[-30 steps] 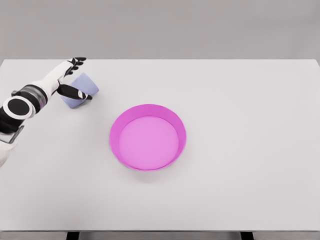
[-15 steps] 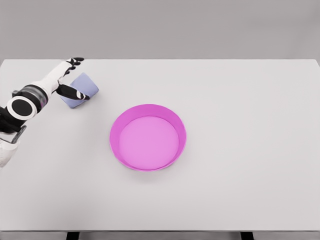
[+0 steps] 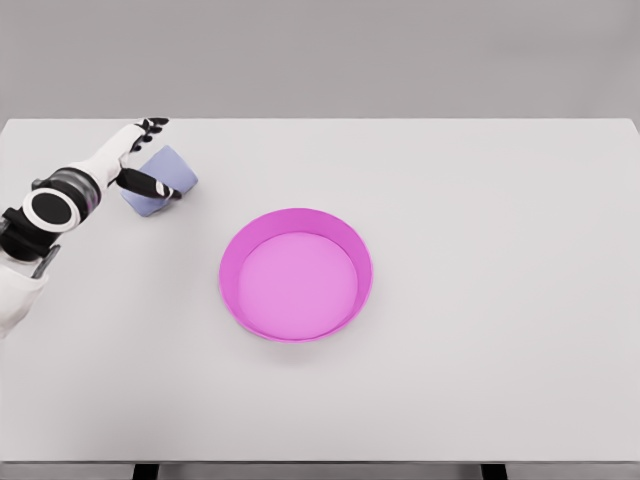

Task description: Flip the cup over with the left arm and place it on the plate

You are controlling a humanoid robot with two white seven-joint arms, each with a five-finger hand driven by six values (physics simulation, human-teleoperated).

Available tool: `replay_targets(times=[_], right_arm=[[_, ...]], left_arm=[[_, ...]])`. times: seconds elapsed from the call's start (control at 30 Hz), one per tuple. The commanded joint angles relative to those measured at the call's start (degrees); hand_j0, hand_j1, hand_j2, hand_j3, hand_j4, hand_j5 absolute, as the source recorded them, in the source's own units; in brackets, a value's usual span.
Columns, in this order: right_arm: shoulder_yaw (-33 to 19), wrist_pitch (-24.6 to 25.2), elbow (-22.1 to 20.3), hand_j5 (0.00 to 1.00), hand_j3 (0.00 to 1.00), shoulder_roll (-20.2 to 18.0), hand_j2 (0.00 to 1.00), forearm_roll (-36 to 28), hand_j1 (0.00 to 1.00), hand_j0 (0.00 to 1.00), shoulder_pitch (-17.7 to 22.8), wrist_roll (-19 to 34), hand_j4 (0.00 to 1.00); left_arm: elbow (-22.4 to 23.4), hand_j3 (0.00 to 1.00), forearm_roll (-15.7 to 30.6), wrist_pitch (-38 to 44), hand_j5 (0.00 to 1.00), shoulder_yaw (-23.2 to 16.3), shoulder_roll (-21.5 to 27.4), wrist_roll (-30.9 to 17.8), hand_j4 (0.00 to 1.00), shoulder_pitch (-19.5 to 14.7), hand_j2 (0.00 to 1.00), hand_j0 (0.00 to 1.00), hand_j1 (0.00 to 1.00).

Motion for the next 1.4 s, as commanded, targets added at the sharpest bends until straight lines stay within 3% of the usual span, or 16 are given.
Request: replay_targets(times=[0.0,0.47,1.23,1.37], right_arm=[[0.0,0.0,0.0,1.00,1.00,0.0,1.00,0.0,1.00,1.00,0.0,0.0,1.00],[0.0,0.0,0.0,1.00,1.00,0.0,1.00,0.0,1.00,1.00,0.0,0.0,1.00],[0.0,0.0,0.0,1.00,1.00,0.0,1.00,0.0,1.00,1.00,0.0,0.0,1.00],[0.0,0.0,0.0,1.00,1.00,0.0,1.00,0.0,1.00,1.00,0.0,0.0,1.00]], left_arm=[[1.0,1.00,-0.2,0.0,1.00,-0.2,-0.5,0.0,1.00,0.0,1.00,1.00,1.00],[5.6,1.00,-0.2,0.0,1.00,-0.2,-2.7,0.0,1.00,-1.1,1.00,1.00,1.00],[8.8,1.00,-0.3,0.0,1.00,-1.5,-3.9,0.1,1.00,-2.0,1.00,1.00,1.00],[9.0,0.90,-0.2,0.0,0.90,-2.4,-4.0,0.2,0.90,-2.9,0.90,0.90,0.90]])
